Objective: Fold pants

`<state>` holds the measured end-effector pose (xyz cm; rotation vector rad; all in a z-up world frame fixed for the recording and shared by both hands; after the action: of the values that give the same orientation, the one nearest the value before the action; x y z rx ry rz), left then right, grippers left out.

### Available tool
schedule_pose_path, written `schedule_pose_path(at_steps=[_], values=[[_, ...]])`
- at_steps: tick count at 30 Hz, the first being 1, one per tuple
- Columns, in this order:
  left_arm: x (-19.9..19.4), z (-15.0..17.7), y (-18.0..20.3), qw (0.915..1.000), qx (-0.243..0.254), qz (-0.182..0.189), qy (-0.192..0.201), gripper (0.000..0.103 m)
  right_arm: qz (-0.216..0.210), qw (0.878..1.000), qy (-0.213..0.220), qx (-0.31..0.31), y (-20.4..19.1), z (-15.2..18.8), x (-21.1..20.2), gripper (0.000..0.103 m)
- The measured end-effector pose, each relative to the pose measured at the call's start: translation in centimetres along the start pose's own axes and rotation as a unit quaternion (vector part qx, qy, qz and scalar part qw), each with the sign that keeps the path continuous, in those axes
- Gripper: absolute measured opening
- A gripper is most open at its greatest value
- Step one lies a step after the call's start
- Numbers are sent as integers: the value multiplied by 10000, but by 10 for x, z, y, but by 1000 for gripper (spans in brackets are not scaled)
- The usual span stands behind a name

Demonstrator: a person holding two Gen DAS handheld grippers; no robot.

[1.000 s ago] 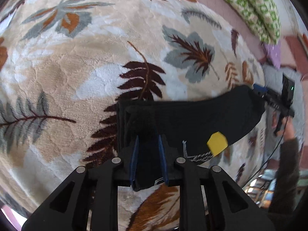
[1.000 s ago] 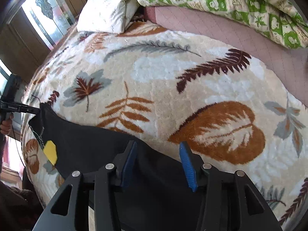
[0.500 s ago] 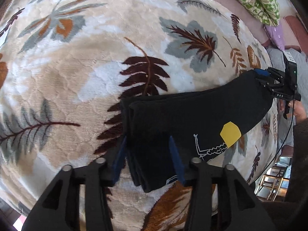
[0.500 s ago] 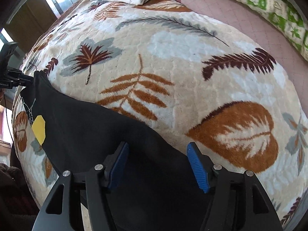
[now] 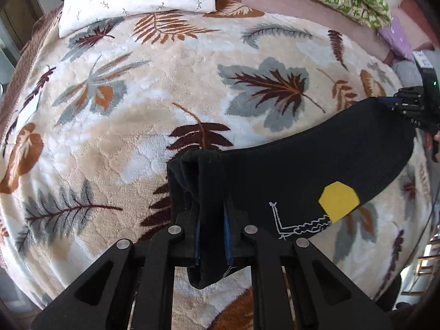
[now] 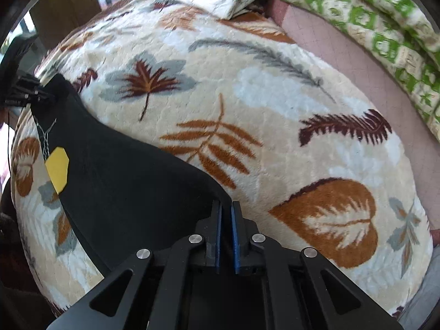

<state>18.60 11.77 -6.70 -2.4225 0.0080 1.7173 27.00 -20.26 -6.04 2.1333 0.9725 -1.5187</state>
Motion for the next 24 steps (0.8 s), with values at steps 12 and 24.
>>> schedule_pose_path(at_steps=[12, 24], values=[[9, 4, 10, 9987, 138, -482, 73, 15, 453, 9971, 143, 593, 11, 3, 12, 24], [-16, 21, -17, 9984, -469, -308, -98, 16, 258, 9769, 1205, 1748, 10, 35, -73, 38]])
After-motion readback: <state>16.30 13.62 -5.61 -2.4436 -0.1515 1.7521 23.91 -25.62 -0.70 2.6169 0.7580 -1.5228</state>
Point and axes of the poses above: each gripper's, at about its wrist camera, not at the fingertips, and x roughly the way its jaws point, y to its right, z to its underside, the point moved 2 cm from there along x, roughly the way its jaws point, and after that the axes turned 10 degrees about -z, right-handed, at the moved point
